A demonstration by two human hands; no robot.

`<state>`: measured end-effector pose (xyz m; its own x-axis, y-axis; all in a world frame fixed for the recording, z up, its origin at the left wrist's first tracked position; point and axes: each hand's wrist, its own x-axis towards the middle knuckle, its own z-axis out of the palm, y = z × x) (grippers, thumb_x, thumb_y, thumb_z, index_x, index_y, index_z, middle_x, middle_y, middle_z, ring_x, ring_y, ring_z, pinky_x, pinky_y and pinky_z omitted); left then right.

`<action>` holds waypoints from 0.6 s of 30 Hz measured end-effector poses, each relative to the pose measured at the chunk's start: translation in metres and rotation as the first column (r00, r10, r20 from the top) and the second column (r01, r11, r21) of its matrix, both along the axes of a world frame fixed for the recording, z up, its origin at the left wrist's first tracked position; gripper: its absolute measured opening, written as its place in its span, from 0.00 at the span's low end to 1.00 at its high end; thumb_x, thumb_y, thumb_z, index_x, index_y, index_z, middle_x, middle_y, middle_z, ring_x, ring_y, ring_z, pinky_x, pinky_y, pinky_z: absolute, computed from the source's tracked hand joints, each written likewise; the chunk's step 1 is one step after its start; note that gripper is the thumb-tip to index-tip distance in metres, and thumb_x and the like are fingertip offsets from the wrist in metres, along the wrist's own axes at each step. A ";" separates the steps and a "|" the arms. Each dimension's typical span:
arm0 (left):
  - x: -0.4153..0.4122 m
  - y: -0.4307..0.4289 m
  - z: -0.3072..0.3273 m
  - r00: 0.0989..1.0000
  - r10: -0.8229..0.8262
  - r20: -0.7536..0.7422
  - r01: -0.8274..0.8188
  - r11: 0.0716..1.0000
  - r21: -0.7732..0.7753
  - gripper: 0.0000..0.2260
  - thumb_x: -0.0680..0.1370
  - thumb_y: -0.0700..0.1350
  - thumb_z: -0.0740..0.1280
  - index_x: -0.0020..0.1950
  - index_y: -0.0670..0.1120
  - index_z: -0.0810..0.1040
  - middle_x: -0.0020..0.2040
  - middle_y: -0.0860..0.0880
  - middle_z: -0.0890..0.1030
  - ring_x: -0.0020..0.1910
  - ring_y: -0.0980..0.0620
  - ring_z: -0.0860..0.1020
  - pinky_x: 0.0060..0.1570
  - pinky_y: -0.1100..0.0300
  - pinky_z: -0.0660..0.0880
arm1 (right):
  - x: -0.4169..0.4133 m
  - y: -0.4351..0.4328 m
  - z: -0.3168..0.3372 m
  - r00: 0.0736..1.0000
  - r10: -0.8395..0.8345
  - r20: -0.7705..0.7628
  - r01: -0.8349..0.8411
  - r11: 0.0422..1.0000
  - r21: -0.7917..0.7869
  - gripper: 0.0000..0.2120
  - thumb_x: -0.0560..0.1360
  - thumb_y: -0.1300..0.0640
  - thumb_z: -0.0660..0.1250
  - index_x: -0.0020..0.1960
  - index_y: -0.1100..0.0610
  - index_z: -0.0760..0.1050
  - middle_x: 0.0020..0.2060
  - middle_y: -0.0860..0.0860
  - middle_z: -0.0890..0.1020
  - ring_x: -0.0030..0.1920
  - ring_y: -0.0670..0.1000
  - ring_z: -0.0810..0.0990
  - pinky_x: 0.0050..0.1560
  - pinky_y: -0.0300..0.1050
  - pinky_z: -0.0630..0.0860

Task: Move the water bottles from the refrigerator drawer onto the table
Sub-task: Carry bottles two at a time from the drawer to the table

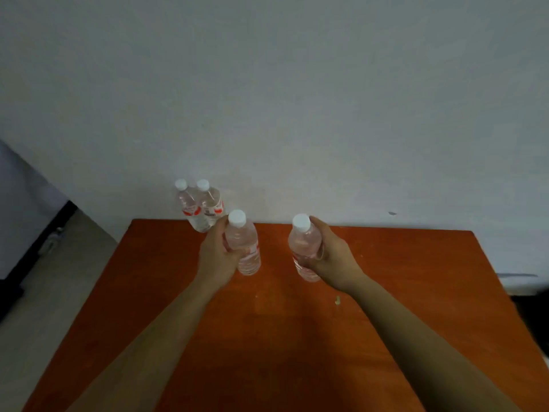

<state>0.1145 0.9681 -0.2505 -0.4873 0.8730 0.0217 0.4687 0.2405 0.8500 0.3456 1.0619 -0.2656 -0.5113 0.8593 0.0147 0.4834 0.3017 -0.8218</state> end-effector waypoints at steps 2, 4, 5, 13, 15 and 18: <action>-0.025 0.015 -0.012 0.999 -0.039 0.005 0.039 0.999 -0.022 0.31 0.71 0.35 0.75 0.71 0.52 0.70 0.63 0.51 0.79 0.60 0.49 0.78 0.58 0.51 0.77 | -0.021 0.008 -0.006 0.998 -0.035 0.054 0.036 0.999 -0.005 0.41 0.69 0.54 0.79 0.75 0.53 0.62 0.66 0.51 0.77 0.64 0.53 0.76 0.62 0.47 0.74; -0.043 0.031 -0.021 0.996 -0.091 -0.011 0.090 0.995 -0.041 0.32 0.70 0.36 0.75 0.70 0.53 0.70 0.64 0.51 0.78 0.62 0.48 0.77 0.60 0.47 0.76 | -0.040 0.017 -0.014 0.993 -0.057 0.106 0.058 0.998 -0.014 0.40 0.69 0.54 0.79 0.74 0.54 0.63 0.64 0.52 0.78 0.62 0.53 0.77 0.60 0.47 0.74; -0.052 0.039 -0.027 0.993 -0.114 -0.010 0.114 0.992 -0.052 0.32 0.69 0.36 0.76 0.71 0.53 0.70 0.65 0.51 0.77 0.64 0.48 0.76 0.61 0.46 0.76 | -0.048 0.021 -0.018 0.990 -0.069 0.119 0.071 0.997 -0.016 0.39 0.68 0.54 0.80 0.74 0.54 0.64 0.64 0.51 0.79 0.62 0.53 0.77 0.60 0.46 0.75; -0.096 0.097 -0.063 0.982 -0.186 0.013 0.186 0.981 -0.055 0.30 0.71 0.36 0.74 0.69 0.54 0.70 0.65 0.52 0.78 0.65 0.50 0.76 0.62 0.44 0.75 | -0.097 0.068 -0.045 0.954 -0.178 0.240 0.174 0.984 0.040 0.37 0.69 0.54 0.79 0.73 0.52 0.66 0.65 0.55 0.76 0.63 0.57 0.76 0.61 0.49 0.72; -0.101 0.110 -0.067 0.982 -0.188 0.002 0.188 0.980 -0.061 0.29 0.71 0.34 0.73 0.69 0.52 0.70 0.65 0.51 0.78 0.65 0.50 0.75 0.63 0.44 0.75 | -0.110 0.082 -0.048 0.957 -0.179 0.226 0.179 0.984 0.023 0.37 0.69 0.54 0.79 0.73 0.53 0.66 0.65 0.55 0.76 0.63 0.57 0.76 0.60 0.47 0.71; -0.106 0.130 -0.070 0.983 -0.186 -0.003 0.185 0.980 -0.071 0.30 0.72 0.33 0.72 0.70 0.50 0.70 0.66 0.49 0.77 0.67 0.48 0.74 0.64 0.45 0.74 | -0.128 0.101 -0.053 0.969 -0.158 0.193 0.162 0.987 -0.006 0.37 0.69 0.53 0.78 0.74 0.53 0.66 0.66 0.54 0.76 0.64 0.56 0.76 0.61 0.48 0.71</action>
